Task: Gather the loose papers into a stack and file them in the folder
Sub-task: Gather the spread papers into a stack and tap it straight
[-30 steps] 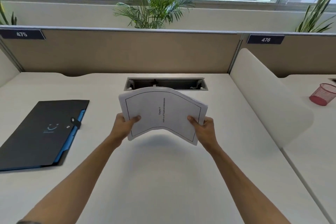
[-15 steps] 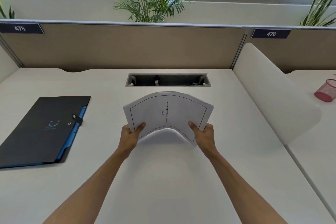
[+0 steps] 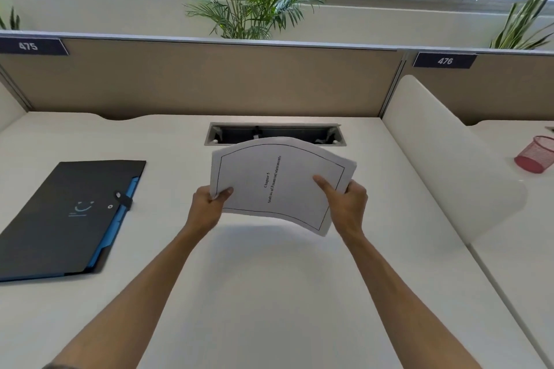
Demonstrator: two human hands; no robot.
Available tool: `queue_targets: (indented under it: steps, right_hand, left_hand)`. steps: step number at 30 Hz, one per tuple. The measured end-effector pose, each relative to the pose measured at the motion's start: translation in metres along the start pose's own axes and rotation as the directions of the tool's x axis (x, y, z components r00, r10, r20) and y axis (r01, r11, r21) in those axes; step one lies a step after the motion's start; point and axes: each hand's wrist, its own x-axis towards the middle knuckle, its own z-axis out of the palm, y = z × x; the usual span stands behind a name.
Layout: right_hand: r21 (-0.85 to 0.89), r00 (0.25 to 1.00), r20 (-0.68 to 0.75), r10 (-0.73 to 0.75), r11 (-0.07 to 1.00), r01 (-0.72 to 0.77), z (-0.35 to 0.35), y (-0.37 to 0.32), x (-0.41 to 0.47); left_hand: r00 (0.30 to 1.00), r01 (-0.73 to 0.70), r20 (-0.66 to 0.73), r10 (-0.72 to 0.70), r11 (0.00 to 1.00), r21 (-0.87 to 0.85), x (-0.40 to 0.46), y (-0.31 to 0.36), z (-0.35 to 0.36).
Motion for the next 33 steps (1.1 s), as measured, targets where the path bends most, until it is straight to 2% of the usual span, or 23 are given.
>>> queue_targets:
  steps: [2,5,8,10,13,15,17,20,23,25,28,31,33]
  right_hand:
    - [-0.066,0.994,-0.03,-0.105,0.992,0.103,-0.003,-0.015,0.015]
    - [-0.141,0.981,0.013,-0.192,0.971,0.192,-0.009,-0.038,0.038]
    - [-0.264,0.954,0.189,-0.231,0.924,0.276,-0.014,-0.056,0.056]
    - [-0.328,0.904,0.373,-0.208,0.882,0.338,-0.014,-0.066,0.066]
    - [-0.333,0.779,0.617,-0.111,0.86,0.386,-0.008,-0.081,0.073]
    - [-0.287,0.691,0.719,-0.069,0.877,0.386,-0.001,-0.089,0.073]
    - [-0.269,0.649,0.759,-0.051,0.883,0.384,0.005,-0.093,0.071]
    - [-0.287,0.688,0.725,-0.042,0.889,0.356,0.009,-0.09,0.072]
    - [-0.235,0.698,0.714,-0.057,0.92,0.315,0.008,-0.086,0.07]
    - [-0.207,0.707,0.706,-0.048,0.94,0.271,0.006,-0.083,0.07]
    - [-0.148,0.737,0.671,-0.082,0.959,0.242,0.004,-0.079,0.07]
    - [-0.059,0.779,0.619,-0.096,0.984,0.169,0.002,-0.078,0.067]
    - [-0.011,0.795,0.603,-0.06,0.996,0.084,0.0,-0.076,0.063]
  left_hand:
    - [0.999,-0.04,0.025,0.038,0.998,0.056,0.008,0.011,-0.009]
    - [0.993,-0.087,0.086,0.075,0.986,0.144,0.023,0.025,-0.023]
    - [0.986,-0.132,0.135,0.102,0.963,0.235,0.033,0.041,-0.036]
    - [0.973,-0.182,0.189,0.13,0.939,0.293,0.037,0.055,-0.041]
    - [0.947,-0.258,0.275,0.166,0.903,0.344,0.04,0.081,-0.043]
    - [0.927,-0.307,0.324,0.189,0.877,0.368,0.042,0.096,-0.043]
    - [0.913,-0.338,0.354,0.2,0.859,0.385,0.043,0.108,-0.041]
    - [0.895,-0.371,0.398,0.201,0.831,0.415,0.046,0.121,-0.042]
    - [0.872,-0.441,0.396,0.287,0.81,0.385,0.046,0.13,-0.046]
    - [0.875,-0.461,0.332,0.352,0.813,0.355,0.048,0.133,-0.047]
    - [0.925,-0.38,0.114,0.363,0.865,0.327,0.055,0.127,-0.045]
    - [0.968,-0.232,-0.075,0.241,0.965,0.121,0.056,0.114,-0.04]
    - [0.987,-0.153,-0.053,0.149,0.984,-0.087,0.047,0.108,-0.032]
